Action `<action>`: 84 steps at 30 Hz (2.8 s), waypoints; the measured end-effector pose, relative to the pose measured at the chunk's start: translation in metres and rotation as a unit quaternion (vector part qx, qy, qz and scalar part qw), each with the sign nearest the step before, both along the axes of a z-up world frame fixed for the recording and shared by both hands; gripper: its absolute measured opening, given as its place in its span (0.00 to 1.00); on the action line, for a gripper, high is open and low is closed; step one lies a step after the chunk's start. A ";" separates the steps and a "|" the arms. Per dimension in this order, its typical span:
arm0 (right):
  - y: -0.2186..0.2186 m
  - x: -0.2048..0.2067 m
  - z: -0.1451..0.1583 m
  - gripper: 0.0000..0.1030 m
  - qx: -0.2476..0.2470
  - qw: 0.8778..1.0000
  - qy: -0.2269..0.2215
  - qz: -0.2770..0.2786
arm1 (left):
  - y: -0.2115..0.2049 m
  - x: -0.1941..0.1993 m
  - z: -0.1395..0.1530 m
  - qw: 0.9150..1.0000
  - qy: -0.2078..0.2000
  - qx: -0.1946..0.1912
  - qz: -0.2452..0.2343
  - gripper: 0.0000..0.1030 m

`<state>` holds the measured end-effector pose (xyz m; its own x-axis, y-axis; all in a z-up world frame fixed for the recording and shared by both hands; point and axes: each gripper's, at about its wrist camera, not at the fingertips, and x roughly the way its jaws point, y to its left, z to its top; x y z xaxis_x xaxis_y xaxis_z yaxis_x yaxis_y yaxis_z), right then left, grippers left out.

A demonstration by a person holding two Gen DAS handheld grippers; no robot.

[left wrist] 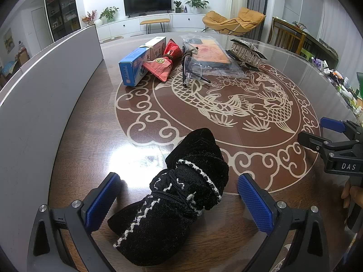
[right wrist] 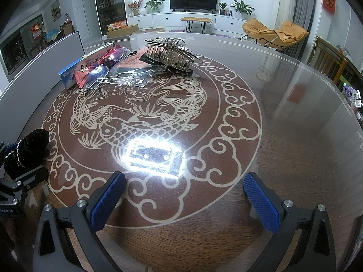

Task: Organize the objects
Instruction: 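Grasp the silver sequin bow clip with the right gripper while the left holds the pouch, then carry the pouch and bow clip over the cardboard box and open both grippers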

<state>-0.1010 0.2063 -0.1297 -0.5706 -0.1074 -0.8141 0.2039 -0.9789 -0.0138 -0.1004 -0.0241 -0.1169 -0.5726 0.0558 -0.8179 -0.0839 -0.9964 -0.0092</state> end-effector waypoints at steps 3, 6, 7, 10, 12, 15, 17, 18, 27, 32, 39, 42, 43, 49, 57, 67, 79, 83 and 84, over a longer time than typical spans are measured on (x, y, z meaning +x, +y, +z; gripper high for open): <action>0.000 0.000 0.000 1.00 0.000 1.000 0.000 0.000 | 0.000 0.000 0.000 1.000 0.000 -0.001 0.000 1.00; 0.000 0.000 0.000 1.00 0.000 1.000 0.000 0.000 | 0.000 0.000 0.000 1.000 0.000 0.000 0.000 1.00; 0.000 0.000 0.000 1.00 0.000 1.000 0.000 0.000 | 0.000 0.000 0.000 1.000 0.000 0.000 0.000 1.00; 0.001 -0.001 0.000 1.00 0.001 1.000 0.000 0.004 | 0.000 0.000 0.000 1.000 0.000 0.000 0.000 1.00; 0.006 -0.004 0.001 1.00 -0.002 1.000 -0.002 0.009 | 0.000 0.000 0.000 1.000 0.000 0.000 0.000 1.00; 0.022 -0.026 0.015 1.00 -0.008 0.999 0.037 0.031 | 0.000 0.000 0.000 1.000 0.000 0.000 0.000 1.00; 0.023 -0.060 0.026 1.00 0.011 0.996 0.045 0.079 | 0.000 0.000 0.000 1.000 0.000 0.001 -0.001 1.00; 0.021 -0.074 0.027 1.00 0.013 0.994 0.034 0.103 | 0.000 0.000 0.001 1.000 0.000 0.002 -0.001 1.00; -0.041 -0.190 0.017 0.96 0.062 0.971 -0.005 0.230 | 0.000 0.000 0.000 1.000 0.000 0.001 -0.001 1.00; -0.052 -0.195 0.016 0.23 -0.007 0.973 -0.049 0.225 | 0.000 0.000 0.000 1.000 0.000 0.001 -0.001 1.00; -0.020 -0.091 0.028 0.22 -0.048 0.976 -0.069 0.200 | 0.000 0.000 0.000 1.000 0.000 0.001 -0.001 1.00; -0.001 -0.034 0.022 0.22 -0.060 0.977 -0.083 0.187 | -0.001 0.000 0.001 1.000 -0.003 0.001 -0.005 1.00; 0.002 -0.023 0.021 0.25 -0.064 0.977 -0.084 0.186 | 0.000 0.000 0.001 1.000 -0.007 0.000 -0.011 1.00; 0.009 0.009 0.022 0.83 -0.041 0.979 -0.041 0.196 | -0.008 -0.001 0.004 0.998 -0.051 0.010 -0.044 1.00; -0.010 -0.014 0.018 0.49 -0.063 0.981 -0.061 0.175 | -0.022 0.015 0.020 0.999 0.002 0.047 -0.013 0.36; -0.056 0.037 0.107 0.49 -0.118 0.971 -0.019 0.210 | -0.093 0.082 0.119 0.985 0.082 0.150 0.039 0.36; -0.320 0.062 0.152 0.51 -0.188 0.917 -0.034 0.350 | -0.304 0.093 0.114 0.964 0.015 0.016 0.264 0.60; -0.362 0.057 0.123 0.72 -0.190 0.923 -0.066 0.329 | -0.316 0.101 0.100 0.956 0.009 0.000 0.293 0.78; -0.359 0.058 0.121 0.72 -0.200 0.923 -0.065 0.321 | -0.314 0.103 0.098 0.956 0.011 0.001 0.294 0.79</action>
<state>-0.0434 -0.1530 -0.0083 -0.1845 -0.6959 -0.6940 0.7183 -0.5774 0.3881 0.0028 -0.3379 -0.0190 -0.5222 -0.2800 -0.8055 0.4908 -0.8711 -0.0154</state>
